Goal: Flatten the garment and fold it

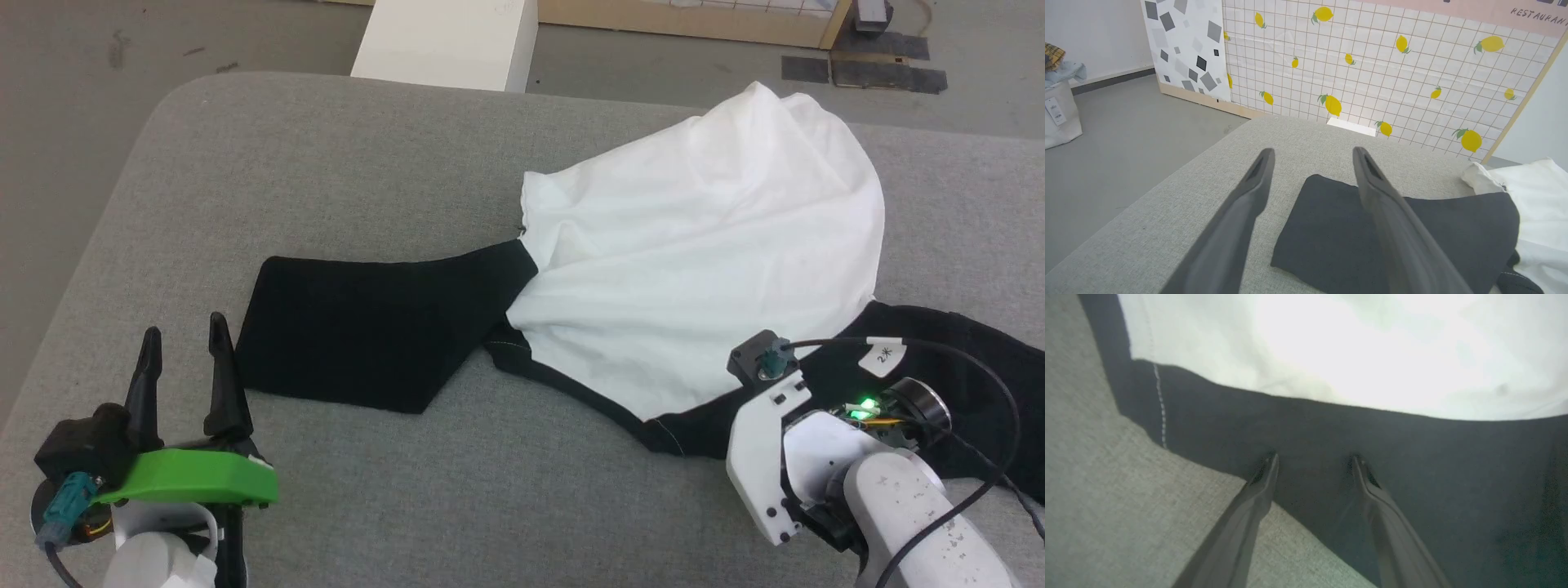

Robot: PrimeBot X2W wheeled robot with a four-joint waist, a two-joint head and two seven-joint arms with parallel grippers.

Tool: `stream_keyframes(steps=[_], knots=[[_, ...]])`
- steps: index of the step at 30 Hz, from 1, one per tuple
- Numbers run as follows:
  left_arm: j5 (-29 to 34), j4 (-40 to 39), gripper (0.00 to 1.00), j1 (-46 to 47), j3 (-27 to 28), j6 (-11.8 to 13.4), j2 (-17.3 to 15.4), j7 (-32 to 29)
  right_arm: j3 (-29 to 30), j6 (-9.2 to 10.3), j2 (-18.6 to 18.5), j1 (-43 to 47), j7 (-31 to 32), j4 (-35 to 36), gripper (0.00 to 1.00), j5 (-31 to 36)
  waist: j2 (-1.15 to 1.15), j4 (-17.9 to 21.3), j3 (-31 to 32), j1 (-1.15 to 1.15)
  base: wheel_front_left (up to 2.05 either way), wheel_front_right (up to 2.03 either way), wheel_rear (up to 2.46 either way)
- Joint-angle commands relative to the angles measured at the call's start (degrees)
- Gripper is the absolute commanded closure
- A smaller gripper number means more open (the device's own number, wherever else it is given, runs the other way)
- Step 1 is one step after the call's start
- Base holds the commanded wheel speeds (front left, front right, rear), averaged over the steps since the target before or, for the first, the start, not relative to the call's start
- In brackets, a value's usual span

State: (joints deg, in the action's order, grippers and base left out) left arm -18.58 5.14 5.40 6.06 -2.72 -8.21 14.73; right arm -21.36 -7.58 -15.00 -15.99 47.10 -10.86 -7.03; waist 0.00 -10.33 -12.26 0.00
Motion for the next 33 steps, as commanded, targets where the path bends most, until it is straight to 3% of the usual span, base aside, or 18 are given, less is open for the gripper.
stream_keyframes(steps=[1, 8, 13, 18, 21, 22, 23, 24, 29, 33], knots=[[1.1, 0.1, 0.00, 1.0, 0.4, -0.6, 0.4, 0.3, -0.7, 0.09, 0.1, 2.0, 0.7, -3.3, 1.00, -0.9, 0.00, 0.2, 0.2, 0.00, 0.00, 0.00, 0.00], [2.1, 1.2, 0.00, 1.0, 1.0, -1.6, 1.4, 0.3, 2.0, 0.09, -4.0, 3.9, 1.9, 1.8, 1.00, -4.0, 0.00, 1.1, 1.7, 0.00, 0.00, 0.00, 0.00], [2.7, 1.7, 0.00, 1.0, 1.0, -2.1, 1.9, 0.3, 6.2, 0.09, -10.4, 8.1, 8.4, 6.8, 1.00, -5.9, 0.00, 1.4, 2.5, 0.00, 0.00, 0.00, 0.00], [2.7, 2.5, 0.00, 1.1, 1.1, -2.6, 2.1, 0.3, 11.3, 0.09, -14.3, 12.0, 14.4, 10.8, 1.00, -7.0, 0.00, 1.4, 2.8, 0.00, 0.00, 0.00, 0.00], [2.7, 3.1, 0.00, 1.0, 1.1, -2.8, 2.0, 0.3, 14.8, 0.09, -13.1, 12.8, 14.7, 12.1, 1.00, -7.4, 0.00, 1.6, 2.9, 0.00, 0.00, 0.00, 0.00], [2.7, 3.3, 0.00, 1.0, 1.1, -2.8, 2.1, 0.3, 15.1, 0.09, -12.7, 13.0, 14.0, 12.6, 0.71, -7.3, 0.00, 1.6, 3.0, 0.00, 0.00, 0.00, 0.00], [2.7, 3.5, 0.00, 1.0, 1.1, -2.9, 2.0, 0.3, 15.1, 0.09, -12.5, 13.1, 13.7, 13.1, 0.06, -7.5, 0.00, 1.6, 3.1, 0.00, 0.00, 0.00, 0.00], [2.5, 4.1, 0.00, 0.9, 0.9, -2.9, 2.0, 0.2, 15.9, 0.09, -11.7, 13.2, 13.0, 13.6, 0.00, -8.0, 0.00, 1.7, 3.3, 0.00, 0.00, 0.00, 0.00], [1.4, 5.4, 0.00, 1.0, -0.4, -3.3, 2.3, -1.6, 23.2, 0.09, -5.0, 12.5, 8.7, 17.5, 0.00, -10.9, 0.00, 2.1, 4.7, 0.00, 0.00, 0.00, 0.00], [-0.7, 5.2, 0.00, 1.4, -3.9, -3.7, 3.4, -7.1, 30.2, 0.09, 0.7, 12.7, 4.7, 21.4, 0.00, -11.3, 0.00, 2.5, 5.9, 0.00, 0.00, 0.00, 0.00]])
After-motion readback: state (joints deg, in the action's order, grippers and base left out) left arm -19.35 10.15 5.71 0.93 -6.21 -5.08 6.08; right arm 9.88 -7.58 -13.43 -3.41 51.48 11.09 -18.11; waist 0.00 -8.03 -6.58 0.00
